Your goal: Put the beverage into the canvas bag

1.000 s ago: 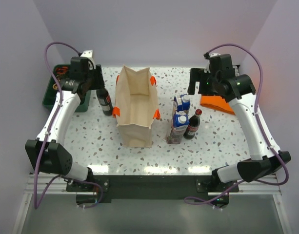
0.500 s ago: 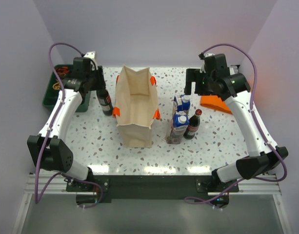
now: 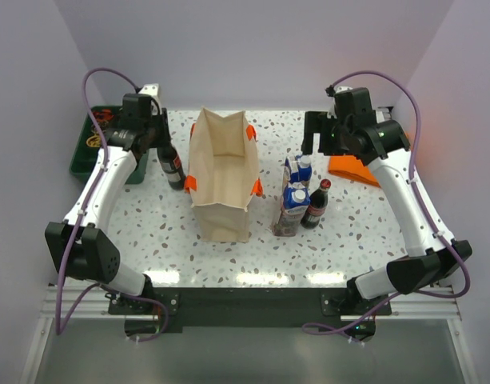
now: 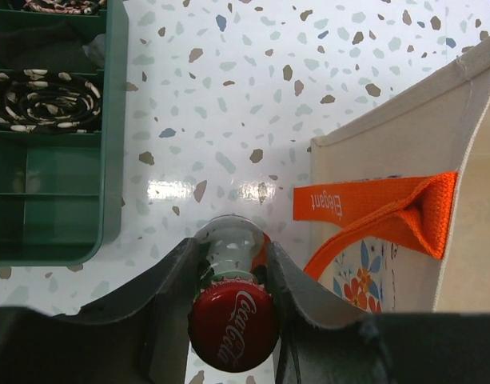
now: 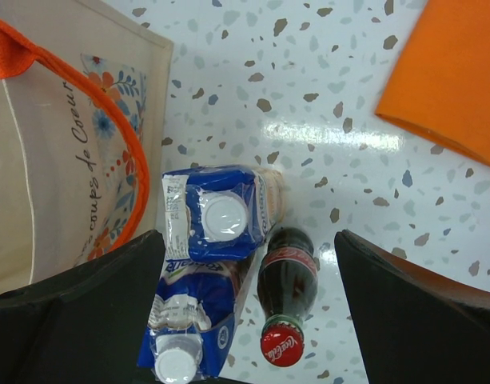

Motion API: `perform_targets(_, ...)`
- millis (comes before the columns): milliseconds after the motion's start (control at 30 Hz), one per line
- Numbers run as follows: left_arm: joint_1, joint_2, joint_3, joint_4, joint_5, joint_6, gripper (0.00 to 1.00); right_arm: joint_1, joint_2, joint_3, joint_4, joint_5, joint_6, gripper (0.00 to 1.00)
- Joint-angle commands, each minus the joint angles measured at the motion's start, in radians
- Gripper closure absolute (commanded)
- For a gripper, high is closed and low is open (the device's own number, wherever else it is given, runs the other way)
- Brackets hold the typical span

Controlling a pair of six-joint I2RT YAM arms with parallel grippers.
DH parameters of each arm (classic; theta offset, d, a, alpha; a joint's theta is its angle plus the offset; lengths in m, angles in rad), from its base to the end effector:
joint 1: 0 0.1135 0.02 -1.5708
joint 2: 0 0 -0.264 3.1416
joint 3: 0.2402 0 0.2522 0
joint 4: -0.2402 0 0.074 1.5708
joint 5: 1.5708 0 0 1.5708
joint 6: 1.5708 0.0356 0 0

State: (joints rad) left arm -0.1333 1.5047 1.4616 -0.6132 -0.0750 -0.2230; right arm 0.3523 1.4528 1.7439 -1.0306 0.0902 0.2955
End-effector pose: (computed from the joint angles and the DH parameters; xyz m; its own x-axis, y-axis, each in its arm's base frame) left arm 0.3340 -0.0421 0.3595 -0.6061 -0.1412 -0.7828 -0.0619 0.9895 -0.1306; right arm 0.2707 0.0961 0.4297 -0.6870 0.0565 -0.7245 -0.0848 0.9839 0.1571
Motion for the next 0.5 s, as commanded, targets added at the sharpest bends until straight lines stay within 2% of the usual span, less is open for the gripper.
perform_targets(0, -0.011, -0.011, 0.019, 0.004, 0.032, -0.032, 1.00, 0.001, 0.006, -0.007, 0.037, 0.000, 0.002, 0.08)
perform_targets(233, -0.014, -0.021, 0.045, 0.023, 0.030, -0.010, 1.00, 0.010, 0.018, -0.003, 0.050, -0.030, 0.001, 0.08)
perform_targets(467, -0.017, -0.054, 0.077, 0.067, 0.017, 0.011, 1.00, 0.106, 0.075, 0.069, 0.050, 0.029, -0.019, 0.08)
